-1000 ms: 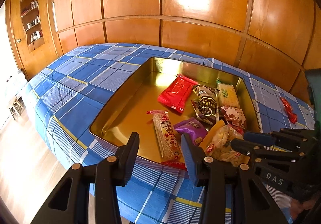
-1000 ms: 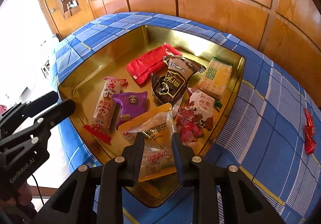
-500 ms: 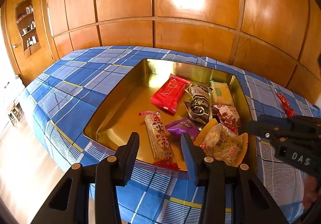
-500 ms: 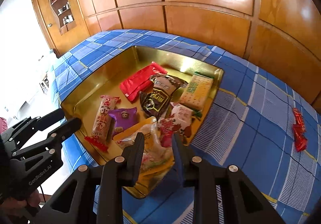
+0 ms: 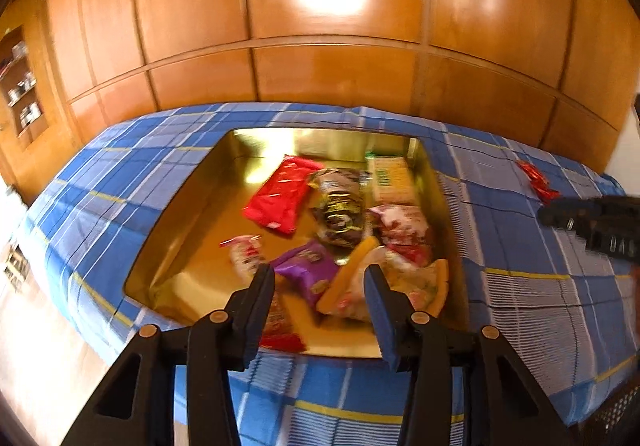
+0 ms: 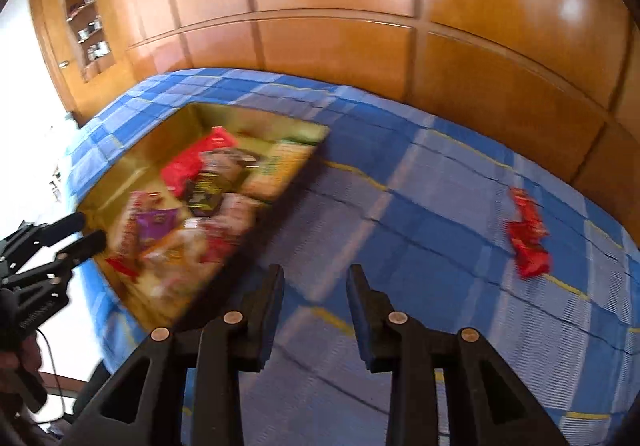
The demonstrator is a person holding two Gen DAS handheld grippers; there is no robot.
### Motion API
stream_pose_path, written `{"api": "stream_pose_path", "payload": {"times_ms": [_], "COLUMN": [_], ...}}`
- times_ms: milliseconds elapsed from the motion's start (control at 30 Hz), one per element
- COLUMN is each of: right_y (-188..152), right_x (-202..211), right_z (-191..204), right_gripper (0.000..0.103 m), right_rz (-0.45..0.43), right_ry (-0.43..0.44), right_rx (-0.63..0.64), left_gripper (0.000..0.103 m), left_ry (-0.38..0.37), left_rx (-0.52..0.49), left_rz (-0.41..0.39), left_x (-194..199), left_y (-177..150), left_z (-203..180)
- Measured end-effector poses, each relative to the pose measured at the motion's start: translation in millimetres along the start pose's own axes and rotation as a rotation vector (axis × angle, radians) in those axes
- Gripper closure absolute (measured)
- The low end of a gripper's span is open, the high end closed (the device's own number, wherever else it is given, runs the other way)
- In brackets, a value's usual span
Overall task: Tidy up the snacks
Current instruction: 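Move both grippers from the box to the red candies on the bed, then grasp the large red candy packet with the left gripper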
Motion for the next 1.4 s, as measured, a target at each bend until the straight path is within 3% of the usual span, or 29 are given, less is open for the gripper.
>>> {"api": "stream_pose_path", "payload": {"times_ms": [267,367,467,667,867,967,1167,1400], "right_y": [-42.5,-70.1,-102.2,-151.0,-153.1,-150.1,-145.2,-138.1], "right_x": [39.4,46.1,40.2,27.4,34.6,37.2,43.0,44.5], "right_z": [-163.4,-220.7,-254.1,-271.8,-276.8,-274.7,-279.6,-275.0], "right_gripper": [0.07,0.07,0.07,0.07,0.07,0.07,0.069,0.068], "right_rz": [0.05,0.083,0.124,0.17,0.112,0.108,0.061,0.045], "right_ry": [-0.228,-0.29,-0.307,-0.246,-0.192,-0.192,-0.166,-0.145], "right_rx": [-0.208,-0.319,-0.397,-0.59,-0.677,-0.674,-0.709,-0.691], "left_gripper": [0.056,0.056,0.056,0.055,0.033,0.029,0.028,0.028], "left_ry": [-0.105,-0.164,-0.215,-0.308,-0.346,-0.36,-0.281,-0.237], "left_rx": [-0.097,-0.133,-0.149,-0.14,-0.131,-0.117,-0.121,-0.085], "left_rz": [0.07,0.112,0.161,0.354,0.456,0.513,0.551,0.567], "left_x": [-7.8,-11.4,-18.3,-60.0,-101.4,-124.1,-173.2,-209.9], "left_y": [2.1,4.3,5.0,-3.2,-8.7,-11.2,-17.6,-22.1], "left_z": [-60.5,-92.8,-121.4,-202.3,-293.2,-334.7,-385.1,-412.5]}}
Point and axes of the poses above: each gripper's, at about its wrist camera, not at the fingertips, and x roughly against the way its jaws point, z to its left, y to its top, the point moved 8 cm from there along -x, roughly the way its jaws point, and after that the axes turned 15 degrees about x, right-handed, at the moved point
